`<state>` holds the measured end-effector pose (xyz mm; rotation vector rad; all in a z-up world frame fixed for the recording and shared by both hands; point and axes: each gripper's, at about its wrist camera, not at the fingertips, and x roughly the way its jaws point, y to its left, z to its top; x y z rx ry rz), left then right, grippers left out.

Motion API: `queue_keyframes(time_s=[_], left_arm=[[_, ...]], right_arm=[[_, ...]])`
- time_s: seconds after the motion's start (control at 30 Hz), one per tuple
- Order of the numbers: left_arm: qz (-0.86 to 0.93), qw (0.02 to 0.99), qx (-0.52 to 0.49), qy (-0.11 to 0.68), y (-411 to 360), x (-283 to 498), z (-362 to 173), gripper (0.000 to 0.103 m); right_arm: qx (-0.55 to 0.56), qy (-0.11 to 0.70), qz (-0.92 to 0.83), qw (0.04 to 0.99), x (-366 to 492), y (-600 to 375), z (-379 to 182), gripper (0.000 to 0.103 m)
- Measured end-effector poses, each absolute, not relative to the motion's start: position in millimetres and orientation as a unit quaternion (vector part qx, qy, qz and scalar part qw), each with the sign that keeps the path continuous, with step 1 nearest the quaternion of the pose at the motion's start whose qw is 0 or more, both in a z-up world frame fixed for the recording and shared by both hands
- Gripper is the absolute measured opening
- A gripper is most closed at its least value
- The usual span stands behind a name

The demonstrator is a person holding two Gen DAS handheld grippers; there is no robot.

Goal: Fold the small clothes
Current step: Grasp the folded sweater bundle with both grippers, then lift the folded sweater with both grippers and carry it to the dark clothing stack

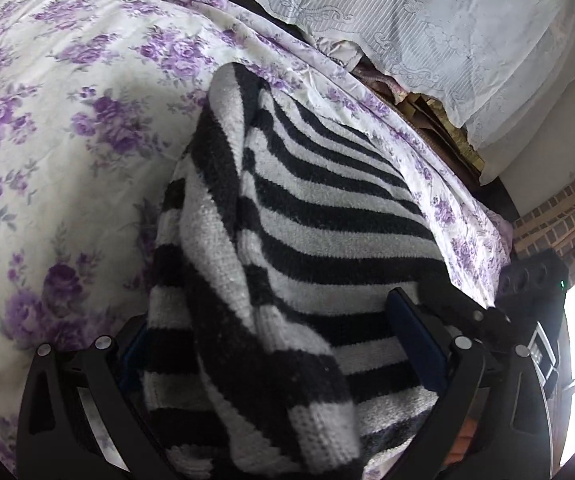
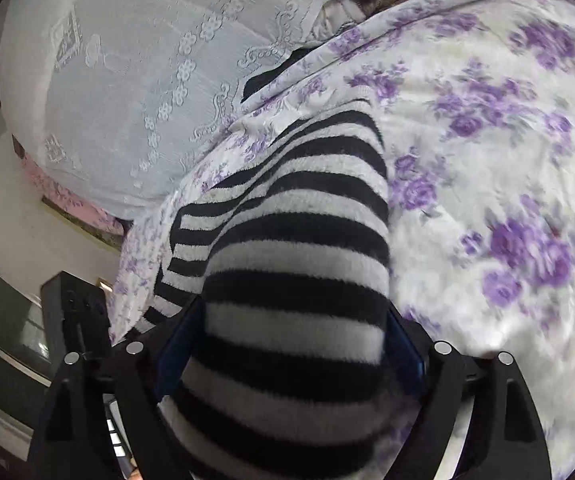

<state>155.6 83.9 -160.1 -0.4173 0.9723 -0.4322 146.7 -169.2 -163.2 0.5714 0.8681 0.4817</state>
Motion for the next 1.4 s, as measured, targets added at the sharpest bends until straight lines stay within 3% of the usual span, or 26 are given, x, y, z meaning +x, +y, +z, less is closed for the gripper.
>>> queue_keyframes(time_s=[0.1, 0.17, 0.37, 1.07, 1.4], left_arm=[[-0.218, 0.840, -0.203, 0.454, 82.4, 151.6, -158.4, 0.097], [-0.223, 0.842, -0.204, 0.448, 80.9, 147.2, -157.1, 0.094], [-0.218, 0.858, -0.200, 0.421, 86.0, 123.6, -145.9, 0.070], [-0.076, 0.908, -0.184, 0.369, 159.0, -74.9, -52.9, 0.069], [0.003, 0.936, -0.167, 0.309, 216.2, -158.8, 20.8, 0.069]], right_arm=[[0.256, 0.411, 0.224, 0.846, 150.8, -161.7, -163.1, 0.086], [0.256, 0.408, 0.225, 0.847, 148.5, -164.6, -163.3, 0.078], [0.236, 0.375, 0.241, 0.863, 131.0, -164.5, -148.3, 0.067], [0.173, 0.380, 0.393, 0.819, -17.9, -51.4, -105.8, 0.066], [0.160, 0.351, 0.471, 0.793, -77.6, 26.5, -40.9, 0.066]])
